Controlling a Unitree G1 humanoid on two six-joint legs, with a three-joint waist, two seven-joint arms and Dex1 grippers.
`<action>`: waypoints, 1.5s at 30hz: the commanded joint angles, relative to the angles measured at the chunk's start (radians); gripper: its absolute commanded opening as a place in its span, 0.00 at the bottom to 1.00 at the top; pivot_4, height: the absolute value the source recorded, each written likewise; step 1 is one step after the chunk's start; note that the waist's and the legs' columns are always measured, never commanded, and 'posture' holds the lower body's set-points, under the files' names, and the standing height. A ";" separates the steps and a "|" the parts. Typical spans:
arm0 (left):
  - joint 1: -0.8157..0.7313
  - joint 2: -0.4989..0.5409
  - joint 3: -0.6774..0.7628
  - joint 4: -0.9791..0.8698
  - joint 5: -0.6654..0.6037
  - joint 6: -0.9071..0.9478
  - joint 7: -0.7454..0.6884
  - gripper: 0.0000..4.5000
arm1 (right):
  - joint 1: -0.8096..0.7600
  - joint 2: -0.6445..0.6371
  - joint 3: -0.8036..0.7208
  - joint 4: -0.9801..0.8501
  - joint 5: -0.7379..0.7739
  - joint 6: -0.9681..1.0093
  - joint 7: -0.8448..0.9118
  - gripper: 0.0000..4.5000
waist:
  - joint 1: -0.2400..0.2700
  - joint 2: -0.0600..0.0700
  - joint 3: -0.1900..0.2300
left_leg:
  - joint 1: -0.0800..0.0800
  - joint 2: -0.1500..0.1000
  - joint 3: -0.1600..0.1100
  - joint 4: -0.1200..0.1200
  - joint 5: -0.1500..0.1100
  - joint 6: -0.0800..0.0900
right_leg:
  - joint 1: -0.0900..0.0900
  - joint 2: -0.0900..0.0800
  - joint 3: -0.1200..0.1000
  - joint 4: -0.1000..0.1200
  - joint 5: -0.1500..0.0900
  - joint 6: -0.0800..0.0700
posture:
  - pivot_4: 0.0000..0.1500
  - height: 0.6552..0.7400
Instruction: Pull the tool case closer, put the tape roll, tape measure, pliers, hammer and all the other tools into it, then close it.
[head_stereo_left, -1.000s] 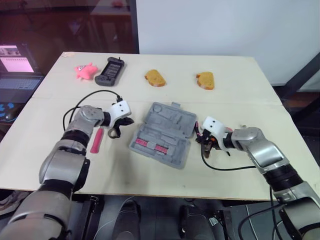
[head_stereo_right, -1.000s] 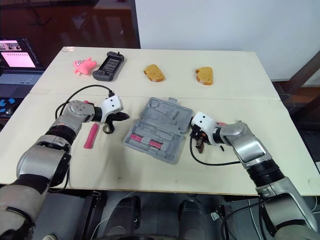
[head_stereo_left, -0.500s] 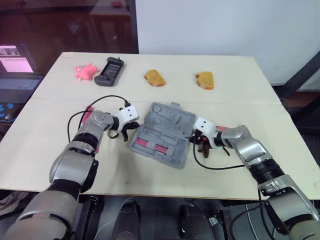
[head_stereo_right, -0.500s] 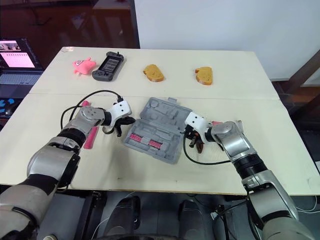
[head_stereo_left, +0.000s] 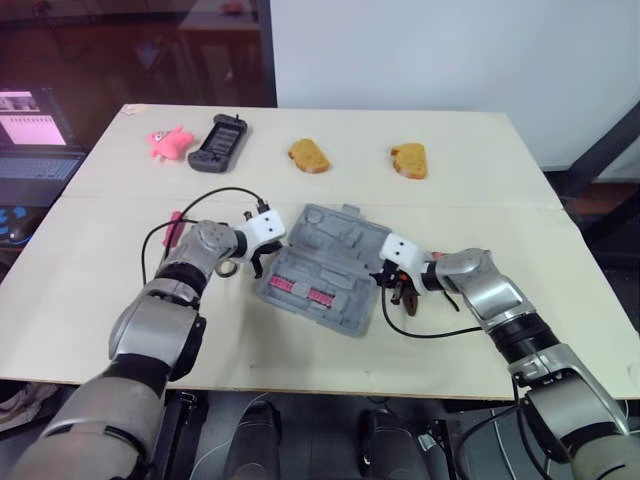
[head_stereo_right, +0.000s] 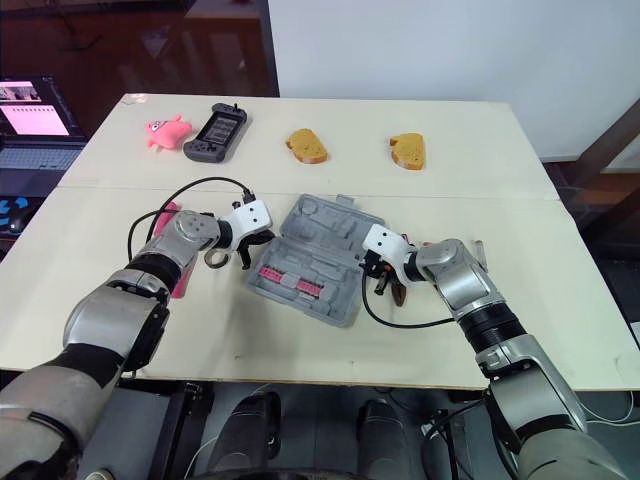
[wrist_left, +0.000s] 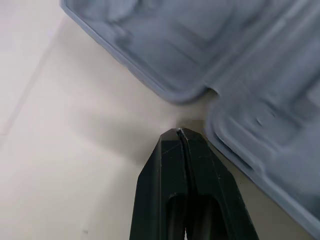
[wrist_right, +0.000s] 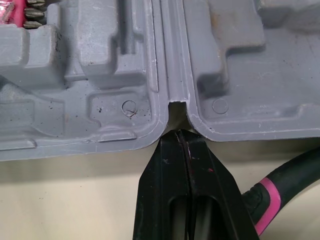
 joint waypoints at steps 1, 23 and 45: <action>-0.031 0.012 0.007 0.001 0.002 0.002 0.009 0.00 | -0.023 0.005 -0.012 -0.006 -0.006 -0.015 0.010 0.01 | 0.000 0.000 0.000 | 0.000 0.000 0.000 0.000 0.000 0.000 | 0.000 0.000 0.000 0.000 0.000 0.000 | 1.00 0.77; -0.014 -0.047 0.054 -0.009 -0.053 0.055 -0.238 0.00 | -0.056 0.039 -0.017 0.026 -0.026 -0.045 0.007 0.01 | 0.001 0.000 0.000 | 0.000 0.000 0.000 0.000 0.000 -0.001 | 0.000 0.000 0.000 0.000 0.000 0.000 | 1.00 0.77; 0.142 0.041 0.059 -0.170 -0.135 0.064 -0.518 0.00 | 0.014 0.052 0.019 -0.128 -0.037 -0.067 0.083 0.01 | -0.021 0.000 0.000 | 0.001 0.000 0.000 -0.001 0.000 -0.001 | 0.000 0.000 0.000 0.000 0.000 0.000 | 1.00 0.77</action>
